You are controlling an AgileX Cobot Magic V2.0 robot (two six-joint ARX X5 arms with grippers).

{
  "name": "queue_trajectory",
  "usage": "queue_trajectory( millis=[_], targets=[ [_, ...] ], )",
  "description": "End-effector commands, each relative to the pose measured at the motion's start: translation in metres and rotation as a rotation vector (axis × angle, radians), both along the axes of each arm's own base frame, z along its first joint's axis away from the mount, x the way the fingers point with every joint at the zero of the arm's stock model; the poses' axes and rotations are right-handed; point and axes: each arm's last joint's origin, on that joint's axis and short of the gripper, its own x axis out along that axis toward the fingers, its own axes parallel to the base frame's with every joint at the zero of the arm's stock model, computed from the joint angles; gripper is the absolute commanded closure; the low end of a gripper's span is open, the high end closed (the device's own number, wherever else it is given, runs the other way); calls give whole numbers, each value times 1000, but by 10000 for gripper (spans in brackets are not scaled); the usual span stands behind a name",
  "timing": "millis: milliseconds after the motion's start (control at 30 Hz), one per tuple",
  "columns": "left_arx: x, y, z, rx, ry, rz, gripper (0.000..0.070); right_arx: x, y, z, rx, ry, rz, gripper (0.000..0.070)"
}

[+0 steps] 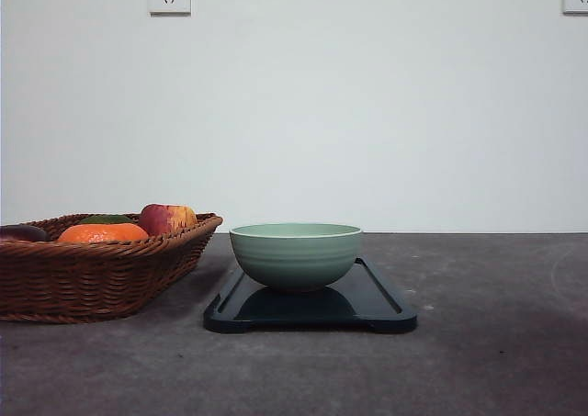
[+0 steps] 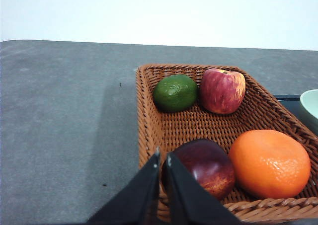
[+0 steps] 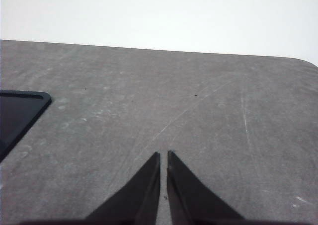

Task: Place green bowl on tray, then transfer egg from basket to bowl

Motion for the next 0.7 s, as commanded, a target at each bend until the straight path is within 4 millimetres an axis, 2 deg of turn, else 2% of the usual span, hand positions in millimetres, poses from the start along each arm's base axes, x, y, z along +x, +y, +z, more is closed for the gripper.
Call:
queue_trajectory(
  millis=[0,667],
  targets=[
    [1,0,-5,-4,8,2,687,0,0,-1,-4,-5,1,684],
    [1,0,-5,-4,8,2,687,0,0,-1,-4,-5,1,684]
  ],
)
